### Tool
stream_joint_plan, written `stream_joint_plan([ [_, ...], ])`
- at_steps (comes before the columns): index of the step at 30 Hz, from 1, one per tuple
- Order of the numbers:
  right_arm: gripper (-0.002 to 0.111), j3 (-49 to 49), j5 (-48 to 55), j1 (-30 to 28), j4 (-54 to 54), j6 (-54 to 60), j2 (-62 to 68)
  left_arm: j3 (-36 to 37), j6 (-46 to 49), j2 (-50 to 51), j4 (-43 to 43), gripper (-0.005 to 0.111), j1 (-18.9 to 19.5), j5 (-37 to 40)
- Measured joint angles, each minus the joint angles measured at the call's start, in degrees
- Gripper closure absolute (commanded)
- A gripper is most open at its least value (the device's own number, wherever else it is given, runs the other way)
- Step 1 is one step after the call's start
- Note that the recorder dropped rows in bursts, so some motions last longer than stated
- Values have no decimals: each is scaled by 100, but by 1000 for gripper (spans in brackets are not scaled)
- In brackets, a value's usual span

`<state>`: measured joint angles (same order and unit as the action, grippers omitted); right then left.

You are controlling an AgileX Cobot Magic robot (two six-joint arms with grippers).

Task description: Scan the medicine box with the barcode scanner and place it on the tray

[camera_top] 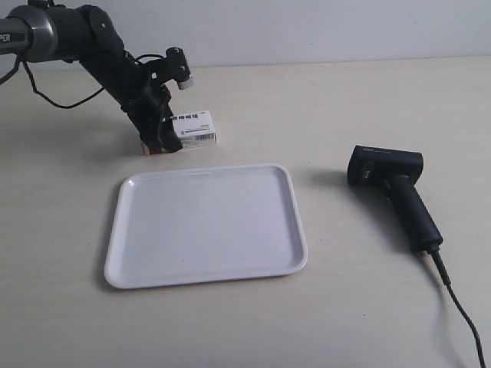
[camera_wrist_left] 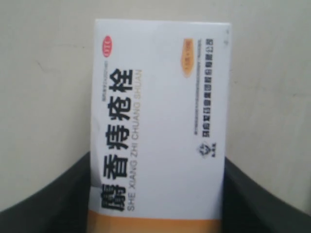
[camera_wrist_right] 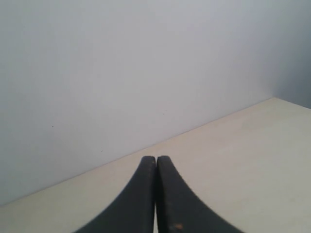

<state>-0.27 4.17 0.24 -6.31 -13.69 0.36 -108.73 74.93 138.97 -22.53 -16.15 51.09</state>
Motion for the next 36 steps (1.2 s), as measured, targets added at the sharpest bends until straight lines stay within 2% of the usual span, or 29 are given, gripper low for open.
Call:
stream_joint_plan([
  [4, 108, 0, -144, 0, -165, -22, 0, 0, 0, -349, 15, 104, -11, 740],
  [7, 108, -188, -61, 0, -213, -36, 107, 66, 210, -857, -325, 104, -11, 1490],
  [9, 108, -465, -74, 0, -226, -36, 454, 199, 351, -1176, -589, 104, -22, 1693],
  [13, 108, -792, -86, 119, -334, -36, 1949, 888, 464, -1738, -903, 104, -47, 1798],
  [16, 107, -1099, -73, 514, -341, 88, 3386, 1588, 511, -2052, -913, 104, -106, 1766],
  [18, 102, -1426, -124, 872, -348, 222, 4472, 2079, 529, -2245, -860, 104, -255, 1502],
  [21, 82, -1981, -285, 1315, -356, 437, 5958, 2640, 433, -2507, -712, 104, -573, 906],
  [23, 64, -2287, -309, 1478, -356, 540, 6902, 2952, 232, -2646, -612, 104, -785, 499],
  [25, 52, -2562, -309, 1536, -356, 673, 7592, 3163, 106, -2736, -548, 104, -953, 138],
  [28, 38, -2893, -281, 1562, -356, 836, 8357, 3331, 39, -2763, -498, 104, -1040, -83],
  [31, 31, -3116, -232, 1623, -356, 879, 8792, 3393, 0, -2763, -473, 104, -1049, -217],
  [36, 30, -3233, -349, 2024, -356, 1316, 9102, 3393, 1, -2763, -473, 104, -1049, -366],
])
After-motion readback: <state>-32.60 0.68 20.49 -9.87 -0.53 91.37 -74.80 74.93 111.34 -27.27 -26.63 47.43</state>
